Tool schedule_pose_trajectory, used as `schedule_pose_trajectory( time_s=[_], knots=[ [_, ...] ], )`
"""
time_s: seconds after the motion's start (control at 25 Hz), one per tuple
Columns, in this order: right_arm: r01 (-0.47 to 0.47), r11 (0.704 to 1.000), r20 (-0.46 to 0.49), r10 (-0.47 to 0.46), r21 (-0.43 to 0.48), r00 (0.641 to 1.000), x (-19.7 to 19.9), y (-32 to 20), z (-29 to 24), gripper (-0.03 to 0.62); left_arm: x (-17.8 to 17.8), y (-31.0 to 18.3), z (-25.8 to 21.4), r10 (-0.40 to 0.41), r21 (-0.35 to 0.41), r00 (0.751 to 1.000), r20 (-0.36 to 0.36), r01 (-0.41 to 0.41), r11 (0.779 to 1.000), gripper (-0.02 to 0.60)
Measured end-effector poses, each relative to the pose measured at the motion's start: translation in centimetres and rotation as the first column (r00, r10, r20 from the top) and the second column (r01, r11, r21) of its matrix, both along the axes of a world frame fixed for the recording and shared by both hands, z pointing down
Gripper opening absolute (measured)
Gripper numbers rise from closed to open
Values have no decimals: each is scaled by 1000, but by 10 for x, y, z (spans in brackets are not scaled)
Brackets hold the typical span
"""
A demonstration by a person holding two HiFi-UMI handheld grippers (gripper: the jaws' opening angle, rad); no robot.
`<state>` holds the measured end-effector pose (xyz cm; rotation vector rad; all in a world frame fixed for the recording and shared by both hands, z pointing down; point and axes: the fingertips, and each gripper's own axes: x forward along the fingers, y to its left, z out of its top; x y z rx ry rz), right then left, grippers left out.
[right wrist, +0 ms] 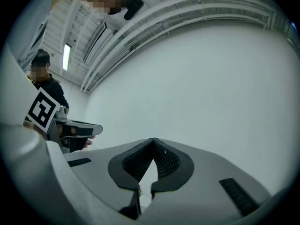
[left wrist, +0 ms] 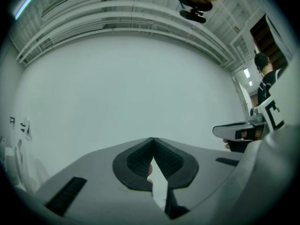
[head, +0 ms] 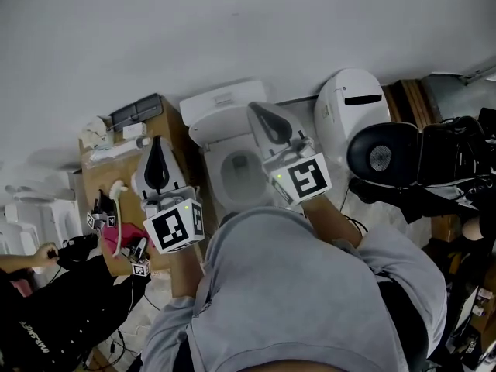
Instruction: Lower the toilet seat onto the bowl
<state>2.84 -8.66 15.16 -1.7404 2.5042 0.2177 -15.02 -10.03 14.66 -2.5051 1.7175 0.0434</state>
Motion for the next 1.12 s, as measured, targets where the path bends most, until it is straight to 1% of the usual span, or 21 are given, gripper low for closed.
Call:
schedule_pose_trajectory(
  time_s=[0.32,1.12],
  knots=[
    [-35,999,-4,35,28,999,6,1,-1,-3,-1,-1,-1,-5,8,1000,5,5,1000,0],
    [-18,1000,2,18,23,1000,3,3,1,-2,-5,2,1,-28,5,1000,-1,28,1000,0]
  ],
)
